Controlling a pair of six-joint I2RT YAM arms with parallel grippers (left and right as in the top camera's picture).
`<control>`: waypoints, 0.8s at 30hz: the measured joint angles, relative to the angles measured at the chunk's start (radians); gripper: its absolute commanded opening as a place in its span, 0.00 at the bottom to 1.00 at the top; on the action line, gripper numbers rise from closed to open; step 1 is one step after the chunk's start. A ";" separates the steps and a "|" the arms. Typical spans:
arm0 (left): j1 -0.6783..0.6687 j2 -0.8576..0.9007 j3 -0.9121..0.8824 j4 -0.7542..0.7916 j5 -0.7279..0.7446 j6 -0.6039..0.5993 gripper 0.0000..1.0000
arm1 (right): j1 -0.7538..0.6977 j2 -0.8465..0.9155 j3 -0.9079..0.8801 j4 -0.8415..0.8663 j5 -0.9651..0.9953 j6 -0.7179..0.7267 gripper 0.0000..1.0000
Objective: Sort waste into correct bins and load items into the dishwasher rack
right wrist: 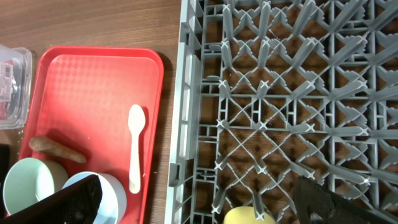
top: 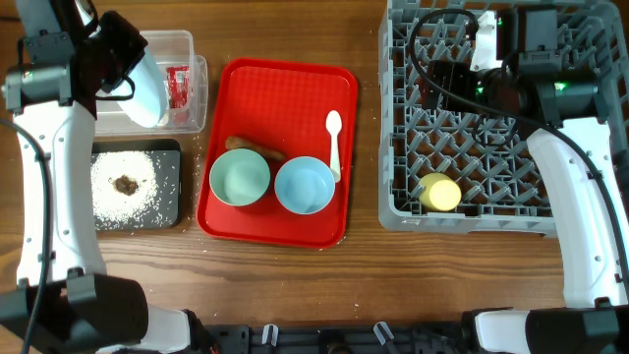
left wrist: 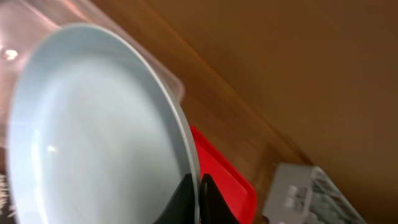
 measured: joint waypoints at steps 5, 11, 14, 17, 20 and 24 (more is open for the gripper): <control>-0.148 -0.023 0.002 -0.026 0.140 0.134 0.04 | 0.000 0.000 0.000 0.000 -0.001 0.001 1.00; -0.466 0.045 0.002 0.011 0.151 0.232 0.04 | -0.001 0.000 0.000 0.030 -0.049 0.002 0.99; -0.544 0.103 0.002 0.109 0.153 0.269 0.04 | -0.029 0.000 0.000 0.047 -0.110 0.010 1.00; -0.594 0.119 0.002 0.244 0.200 0.284 0.04 | -0.152 -0.016 0.021 0.058 -0.206 0.018 1.00; -0.627 0.119 0.003 0.424 0.278 0.249 0.04 | -0.362 -0.087 0.061 0.068 -0.274 0.026 1.00; -0.656 0.129 0.004 0.685 0.355 0.132 0.04 | -0.599 -0.219 0.088 0.052 -0.315 0.028 1.00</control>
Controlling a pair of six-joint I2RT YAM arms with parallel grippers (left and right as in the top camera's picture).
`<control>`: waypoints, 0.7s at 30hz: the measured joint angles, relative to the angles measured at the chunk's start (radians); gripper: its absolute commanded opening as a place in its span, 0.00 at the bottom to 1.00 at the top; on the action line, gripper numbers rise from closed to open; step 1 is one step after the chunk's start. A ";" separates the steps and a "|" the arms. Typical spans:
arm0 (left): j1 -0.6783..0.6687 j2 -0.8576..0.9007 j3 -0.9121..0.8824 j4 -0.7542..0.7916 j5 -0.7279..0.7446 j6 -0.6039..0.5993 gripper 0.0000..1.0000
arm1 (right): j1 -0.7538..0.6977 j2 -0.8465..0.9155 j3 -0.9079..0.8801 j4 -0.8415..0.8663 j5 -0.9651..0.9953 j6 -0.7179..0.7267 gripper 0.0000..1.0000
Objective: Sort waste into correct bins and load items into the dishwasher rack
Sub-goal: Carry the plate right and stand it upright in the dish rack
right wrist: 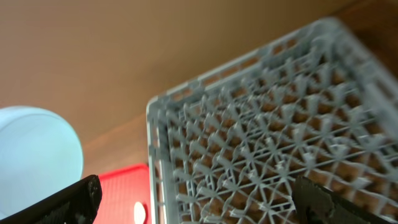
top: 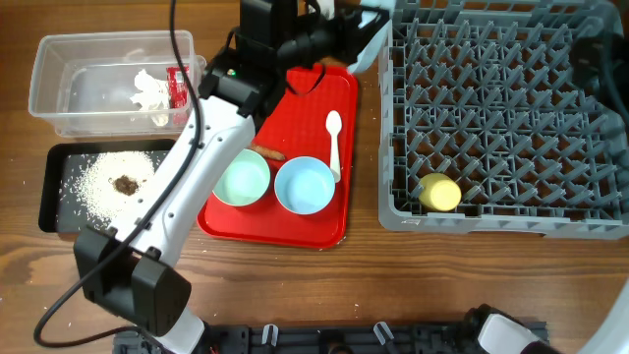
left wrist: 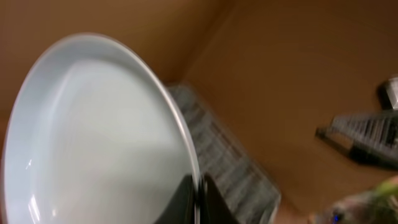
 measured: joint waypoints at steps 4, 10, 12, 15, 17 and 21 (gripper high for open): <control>-0.037 0.077 0.006 0.273 0.042 -0.179 0.04 | -0.107 -0.042 0.004 -0.014 -0.024 0.000 1.00; -0.129 0.283 0.009 0.612 0.058 -0.437 0.04 | -0.111 -0.030 0.004 -0.015 -0.036 0.000 1.00; -0.169 0.332 0.009 0.620 0.018 -0.494 0.04 | -0.111 -0.029 0.004 -0.016 -0.037 0.000 1.00; -0.236 0.373 0.009 0.614 -0.078 -0.537 0.04 | -0.111 -0.028 0.004 -0.021 -0.037 0.000 1.00; -0.293 0.380 0.009 0.585 -0.215 -0.548 0.04 | -0.111 -0.028 0.004 -0.027 -0.037 0.000 1.00; -0.365 0.401 0.009 0.559 -0.392 -0.552 0.04 | -0.111 -0.028 0.004 -0.042 -0.037 0.000 1.00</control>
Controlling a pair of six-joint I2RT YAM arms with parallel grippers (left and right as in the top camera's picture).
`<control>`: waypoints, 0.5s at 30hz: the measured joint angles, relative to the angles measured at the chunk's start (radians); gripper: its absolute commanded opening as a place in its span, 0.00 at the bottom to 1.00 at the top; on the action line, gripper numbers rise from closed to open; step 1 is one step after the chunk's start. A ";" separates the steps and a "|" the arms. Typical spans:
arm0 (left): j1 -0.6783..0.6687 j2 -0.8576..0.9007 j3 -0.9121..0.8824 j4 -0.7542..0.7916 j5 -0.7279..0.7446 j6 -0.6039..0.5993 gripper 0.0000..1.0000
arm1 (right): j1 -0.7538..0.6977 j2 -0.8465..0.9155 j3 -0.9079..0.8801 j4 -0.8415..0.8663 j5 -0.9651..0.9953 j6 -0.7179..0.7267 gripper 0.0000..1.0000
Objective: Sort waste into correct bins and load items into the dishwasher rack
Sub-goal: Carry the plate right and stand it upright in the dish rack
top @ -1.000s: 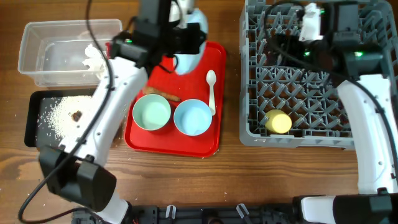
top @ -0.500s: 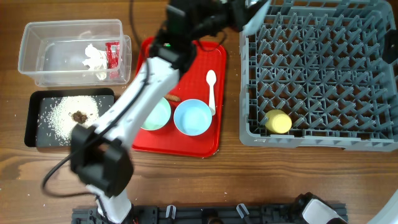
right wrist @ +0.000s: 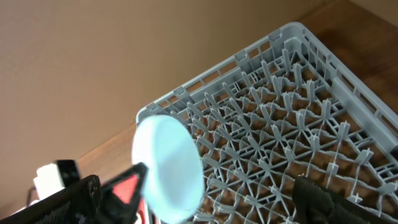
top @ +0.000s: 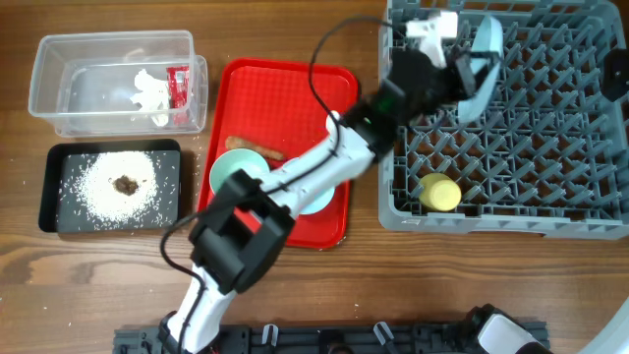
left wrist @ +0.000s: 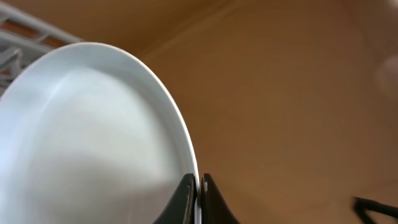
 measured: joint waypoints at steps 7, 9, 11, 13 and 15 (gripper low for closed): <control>-0.042 0.053 0.000 0.000 -0.198 -0.004 0.04 | 0.000 0.000 0.000 -0.012 0.000 0.000 1.00; -0.038 0.063 0.000 0.000 -0.224 -0.004 0.04 | 0.000 0.000 0.000 -0.012 0.000 0.000 1.00; -0.034 0.075 0.000 -0.008 -0.243 -0.005 0.07 | 0.000 0.000 0.000 -0.012 0.000 0.000 1.00; -0.033 0.082 0.000 -0.023 -0.253 -0.009 0.22 | 0.000 0.000 0.000 -0.012 0.000 0.000 1.00; -0.033 0.083 0.000 -0.029 -0.258 -0.003 0.31 | 0.000 0.000 0.000 -0.011 0.000 0.000 1.00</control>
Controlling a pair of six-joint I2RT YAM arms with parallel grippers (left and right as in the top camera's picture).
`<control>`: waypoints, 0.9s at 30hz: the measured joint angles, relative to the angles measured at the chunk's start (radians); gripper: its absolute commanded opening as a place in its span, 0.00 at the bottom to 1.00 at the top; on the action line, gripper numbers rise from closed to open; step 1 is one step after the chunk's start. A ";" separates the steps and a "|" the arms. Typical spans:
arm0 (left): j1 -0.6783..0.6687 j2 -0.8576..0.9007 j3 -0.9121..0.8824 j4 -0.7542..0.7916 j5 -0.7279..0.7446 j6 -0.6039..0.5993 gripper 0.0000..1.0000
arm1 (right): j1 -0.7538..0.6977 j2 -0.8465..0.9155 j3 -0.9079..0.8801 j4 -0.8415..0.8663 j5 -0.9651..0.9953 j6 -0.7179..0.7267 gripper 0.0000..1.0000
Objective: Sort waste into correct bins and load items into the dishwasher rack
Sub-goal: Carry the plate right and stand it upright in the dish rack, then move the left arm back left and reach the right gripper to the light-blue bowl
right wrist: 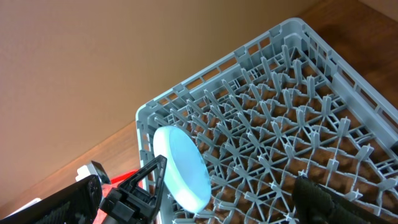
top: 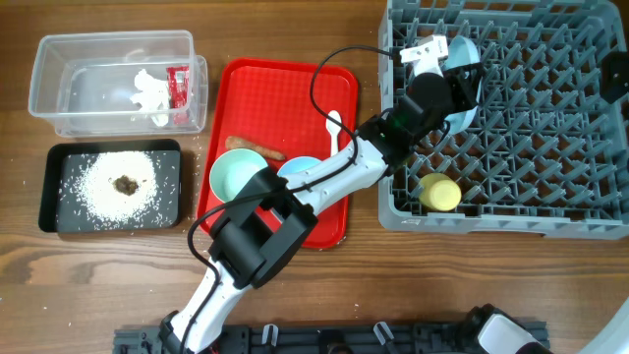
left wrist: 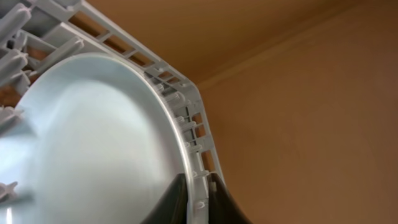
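A pale blue plate (top: 464,51) stands on edge among the tines at the back left corner of the grey dishwasher rack (top: 590,221). My left gripper (top: 452,74) is shut on its rim; in the left wrist view the plate (left wrist: 93,137) fills the frame with the rim pinched between the dark fingers (left wrist: 177,199). From high above the rack, the right wrist view shows the plate (right wrist: 183,168), and my right gripper (right wrist: 198,190) is open and holds nothing. It does not show in the overhead view.
A yellow cup (top: 439,192) lies in the rack's front left. The red tray (top: 285,79) holds a green bowl (top: 239,177), a blue bowl (top: 307,169), a white spoon (top: 333,123) and a brown food scrap (top: 256,147). A clear bin (top: 59,108) and a black rice tray (top: 59,221) stand at the left.
The plate was held tilted over the rack's back left part. Now it is lower and nearer the left wall, on edge among the tines. My left gripper remains shut on it.
First my left gripper held the plate over the clear bin at the far left, with my right arm over the rack. Then the plate was at the red tray's back edge, and my right gripper was high above the rack. The plate then hung above the rack, and now sits among its tines.
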 measured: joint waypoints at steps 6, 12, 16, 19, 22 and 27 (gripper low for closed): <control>0.000 0.000 0.000 0.032 0.003 0.140 0.56 | 0.000 0.000 0.000 0.001 0.000 0.000 1.00; 0.002 -0.055 0.002 -0.159 0.024 0.373 0.72 | 0.000 0.000 0.000 0.011 -0.008 -0.001 1.00; 0.031 -0.239 0.006 -0.502 0.031 0.533 0.83 | 0.002 0.001 0.000 0.010 -0.050 -0.013 0.99; 0.095 -0.393 0.014 -0.764 0.031 0.594 0.91 | 0.060 0.004 0.000 0.010 -0.072 -0.023 0.99; 0.202 -0.530 0.020 -1.009 0.031 0.619 0.92 | 0.216 0.009 0.000 0.010 -0.068 -0.027 0.99; 0.368 -0.654 0.021 -1.296 0.024 0.634 0.92 | 0.535 0.039 0.000 0.009 0.013 -0.027 0.99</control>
